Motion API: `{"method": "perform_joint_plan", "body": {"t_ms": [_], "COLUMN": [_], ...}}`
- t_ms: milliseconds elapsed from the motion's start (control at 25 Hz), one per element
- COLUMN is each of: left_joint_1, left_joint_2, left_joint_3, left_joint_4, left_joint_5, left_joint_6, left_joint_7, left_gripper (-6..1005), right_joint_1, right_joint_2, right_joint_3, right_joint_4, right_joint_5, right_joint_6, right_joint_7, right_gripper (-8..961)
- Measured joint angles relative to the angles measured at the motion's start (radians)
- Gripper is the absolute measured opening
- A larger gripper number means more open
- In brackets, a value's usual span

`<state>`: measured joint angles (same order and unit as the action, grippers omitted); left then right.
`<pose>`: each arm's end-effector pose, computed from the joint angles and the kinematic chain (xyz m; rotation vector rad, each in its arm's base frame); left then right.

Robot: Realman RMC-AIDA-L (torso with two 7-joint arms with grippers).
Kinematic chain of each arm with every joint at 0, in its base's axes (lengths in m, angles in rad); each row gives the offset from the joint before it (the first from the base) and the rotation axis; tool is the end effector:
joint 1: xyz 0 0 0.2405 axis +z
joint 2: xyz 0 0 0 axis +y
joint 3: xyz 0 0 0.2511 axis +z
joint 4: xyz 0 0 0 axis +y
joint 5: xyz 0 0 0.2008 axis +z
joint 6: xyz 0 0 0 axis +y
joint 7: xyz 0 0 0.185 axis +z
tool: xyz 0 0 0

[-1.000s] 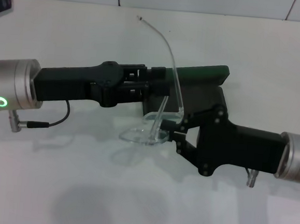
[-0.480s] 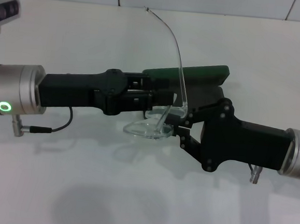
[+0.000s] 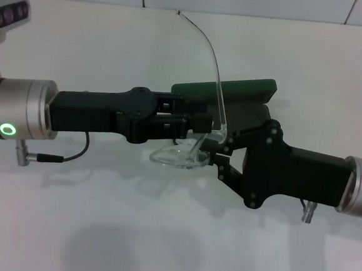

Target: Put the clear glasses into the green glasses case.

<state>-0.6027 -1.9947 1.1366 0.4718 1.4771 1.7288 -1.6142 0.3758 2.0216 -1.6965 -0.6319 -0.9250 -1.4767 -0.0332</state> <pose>-0.1636 0.3082 -0.0371 2.6626 0.8094 1.0626 0.1599 0.2761 -0.0731 -2.2252 -1.0463 0.8861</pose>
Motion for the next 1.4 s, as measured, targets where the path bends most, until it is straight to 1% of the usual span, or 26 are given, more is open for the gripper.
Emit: {"method": "perform_joint_plan", "body": {"t_ms": [400, 480, 640, 760, 880, 920, 960, 1040, 1120, 1160, 1240, 1400], "left_joint_1": [-0.006, -0.003, 0.023, 0.055, 0.100, 0.114, 0.131, 0.147, 0.151, 0.145, 0.129, 0.081], "left_joint_2": [0.007, 0.009, 0.019, 0.024, 0.026, 0.022, 0.012, -0.008, -0.026, -0.033, -0.038, -0.059], "left_joint_3": [-0.005, -0.029, -0.106, -0.168, -0.224, -0.236, -0.247, -0.253, -0.251, -0.249, -0.247, -0.246], "left_joint_4": [0.001, 0.001, 0.002, 0.002, 0.013, 0.022, 0.034, 0.047, 0.050, 0.050, 0.044, 0.038], "left_joint_5": [0.008, -0.002, -0.005, 0.001, 0.004, 0.004, 0.004, 0.005, 0.007, 0.006, 0.010, 0.050], "left_joint_6": [0.000, 0.000, -0.003, -0.024, -0.075, -0.101, -0.133, -0.180, -0.220, -0.239, -0.265, -0.318], "left_joint_7": [0.007, 0.014, 0.068, 0.132, 0.208, 0.238, 0.274, 0.344, 0.417, 0.449, 0.473, 0.512], "left_gripper": [516, 516, 516, 516, 516, 516, 516, 516, 516, 516, 515, 515], "right_joint_1": [0.000, 0.000, 0.000, 0.001, 0.007, 0.011, 0.017, 0.028, 0.043, 0.051, 0.067, 0.088], "right_joint_2": [0.001, 0.001, 0.003, 0.003, 0.001, 0.001, 0.002, 0.004, 0.006, 0.007, 0.007, 0.006], "right_joint_3": [0.000, 0.001, 0.001, 0.001, 0.001, 0.000, -0.002, -0.007, -0.016, -0.022, -0.033, -0.058], "right_joint_4": [0.007, 0.013, 0.027, 0.040, 0.046, 0.048, 0.049, 0.050, 0.051, 0.051, 0.051, 0.051], "right_joint_5": [0.000, 0.004, 0.018, 0.026, 0.033, 0.034, 0.035, 0.035, 0.036, 0.036, 0.038, 0.054], "right_joint_6": [0.011, 0.008, -0.002, -0.028, -0.053, -0.061, -0.071, -0.080, -0.087, -0.093, -0.118, -0.152], "right_joint_7": [0.003, 0.005, 0.012, 0.035, 0.075, 0.093, 0.124, 0.181, 0.238, 0.260, 0.304, 0.347], "right_gripper": [68, 68, 68, 68, 68, 68, 68, 68, 68, 68, 68, 68]}}
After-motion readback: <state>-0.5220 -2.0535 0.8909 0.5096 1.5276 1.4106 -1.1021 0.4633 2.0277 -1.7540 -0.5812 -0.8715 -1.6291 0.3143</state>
